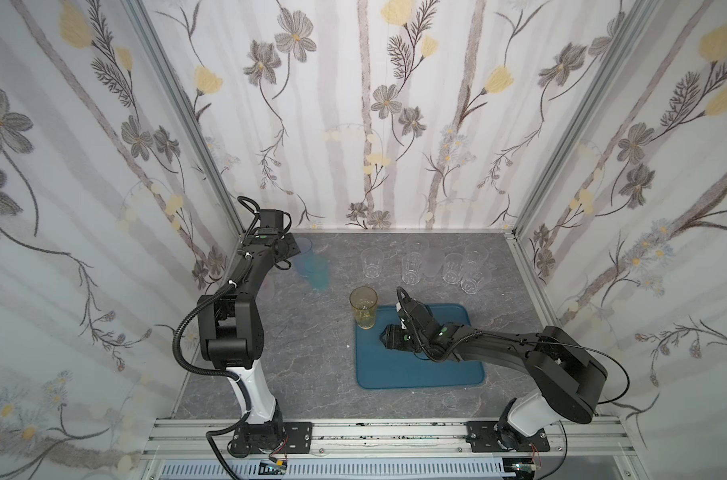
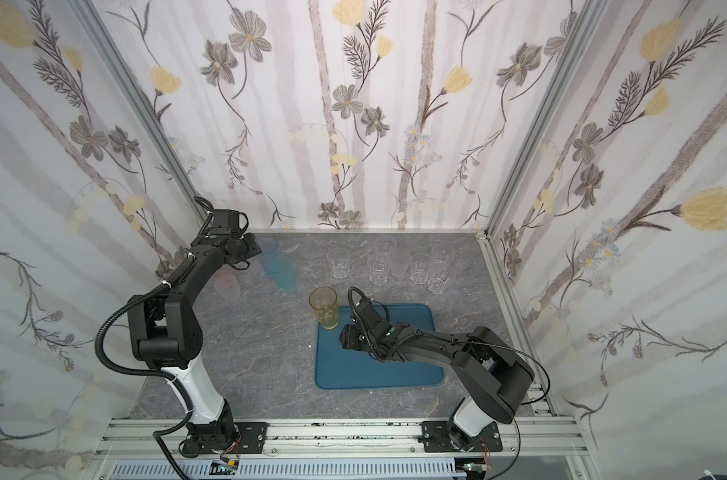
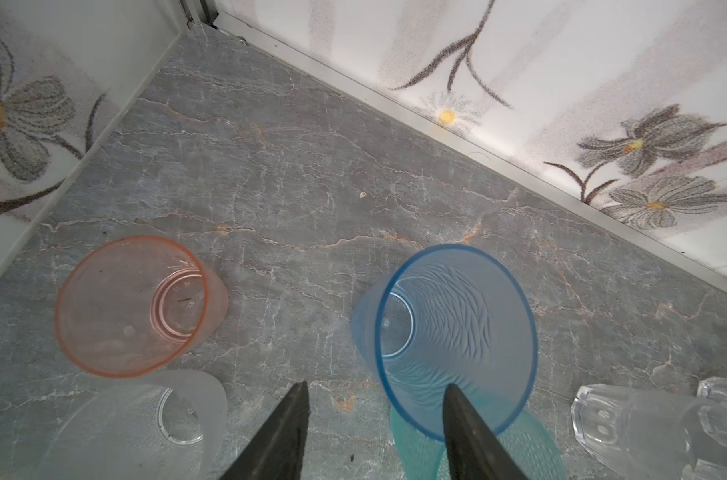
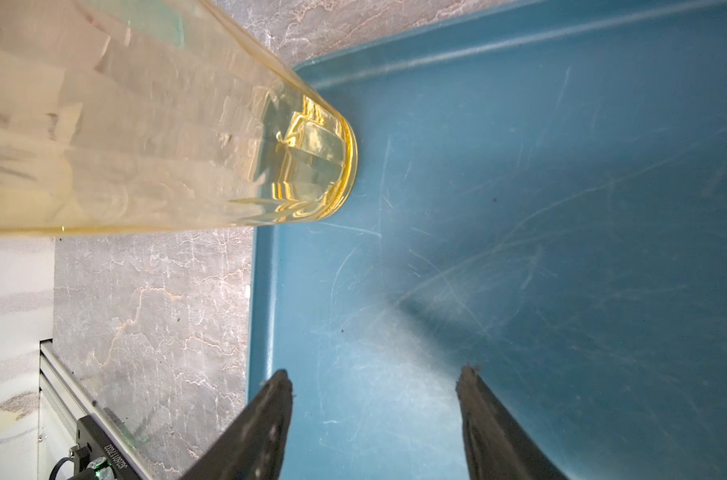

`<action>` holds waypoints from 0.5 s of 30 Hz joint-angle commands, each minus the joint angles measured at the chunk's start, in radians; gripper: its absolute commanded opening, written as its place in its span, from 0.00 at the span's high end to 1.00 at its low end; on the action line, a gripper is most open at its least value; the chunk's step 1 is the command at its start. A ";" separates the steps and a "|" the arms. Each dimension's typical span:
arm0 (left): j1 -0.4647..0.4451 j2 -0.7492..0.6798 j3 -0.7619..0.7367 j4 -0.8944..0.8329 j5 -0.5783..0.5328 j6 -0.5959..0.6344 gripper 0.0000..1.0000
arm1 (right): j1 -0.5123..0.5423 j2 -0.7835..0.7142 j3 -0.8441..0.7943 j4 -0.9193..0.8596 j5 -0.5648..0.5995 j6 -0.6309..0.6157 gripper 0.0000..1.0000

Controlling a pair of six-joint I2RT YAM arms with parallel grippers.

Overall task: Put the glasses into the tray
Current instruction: 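Move the left gripper back to the ribbed blue cup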

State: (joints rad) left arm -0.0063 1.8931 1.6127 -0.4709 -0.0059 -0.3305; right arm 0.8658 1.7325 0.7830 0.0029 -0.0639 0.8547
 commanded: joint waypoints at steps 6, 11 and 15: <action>0.000 0.105 0.061 0.020 -0.021 0.030 0.54 | 0.001 0.007 -0.011 0.014 0.027 0.011 0.36; 0.000 0.131 0.058 0.020 0.008 0.036 0.69 | 0.001 0.022 0.000 0.010 0.024 0.007 0.36; 0.000 0.100 0.051 0.020 0.005 0.032 0.86 | 0.001 0.031 0.010 0.006 0.026 0.004 0.36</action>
State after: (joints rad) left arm -0.0067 2.0186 1.6634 -0.4610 -0.0002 -0.2985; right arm 0.8658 1.7569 0.7815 -0.0040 -0.0597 0.8551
